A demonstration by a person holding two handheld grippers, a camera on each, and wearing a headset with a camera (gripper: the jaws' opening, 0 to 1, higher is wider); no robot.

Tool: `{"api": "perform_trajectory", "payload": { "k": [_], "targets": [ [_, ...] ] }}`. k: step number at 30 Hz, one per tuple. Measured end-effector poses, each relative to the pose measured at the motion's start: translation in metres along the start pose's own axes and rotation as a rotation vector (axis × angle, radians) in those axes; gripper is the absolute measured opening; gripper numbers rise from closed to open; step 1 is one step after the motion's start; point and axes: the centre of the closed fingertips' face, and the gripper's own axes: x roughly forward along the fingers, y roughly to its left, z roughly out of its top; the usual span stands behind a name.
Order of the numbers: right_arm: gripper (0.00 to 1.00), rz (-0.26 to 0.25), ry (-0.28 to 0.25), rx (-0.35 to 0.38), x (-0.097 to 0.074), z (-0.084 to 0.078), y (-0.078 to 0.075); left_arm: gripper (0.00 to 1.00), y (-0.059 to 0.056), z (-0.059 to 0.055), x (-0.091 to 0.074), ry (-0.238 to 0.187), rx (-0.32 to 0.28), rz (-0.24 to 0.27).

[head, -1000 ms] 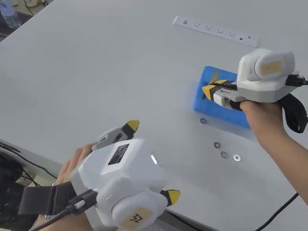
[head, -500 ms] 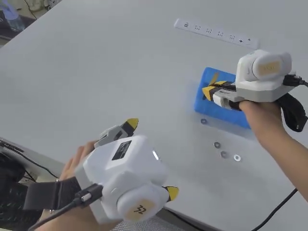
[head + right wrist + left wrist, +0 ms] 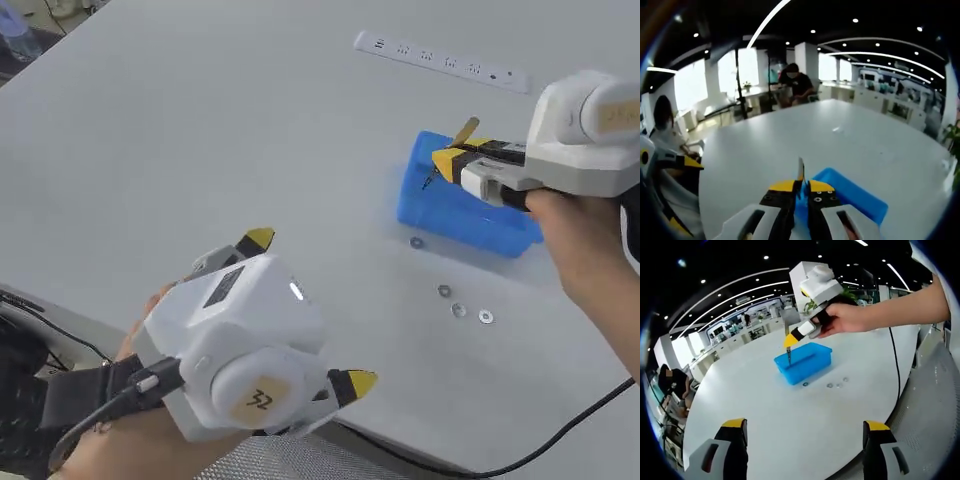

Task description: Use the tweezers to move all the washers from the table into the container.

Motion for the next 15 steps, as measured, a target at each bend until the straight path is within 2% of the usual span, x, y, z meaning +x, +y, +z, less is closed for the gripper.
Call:
{"api": "perform_trajectory", "payload": {
  "k": [5, 7, 11, 15],
  "targets": [
    [0.04, 0.011, -0.019, -0.029, -0.016, 0.002, 0.015, 0.99, -0.003, -0.001, 0.001, 0.007, 0.006, -0.009],
    [0.04, 0.017, -0.011, -0.073, -0.022, -0.001, 0.024, 0.99, -0.003, -0.001, 0.001, 0.007, 0.005, -0.011],
    [0.04, 0.026, 0.021, -0.113, -0.021, -0.013, 0.033, 0.99, -0.003, -0.002, 0.002, 0.011, 0.002, -0.011],
    [0.04, 0.049, 0.029, -0.087, -0.019, -0.023, 0.041, 0.99, -0.003, -0.003, 0.002, 0.015, 0.001, -0.009]
  ]
}}
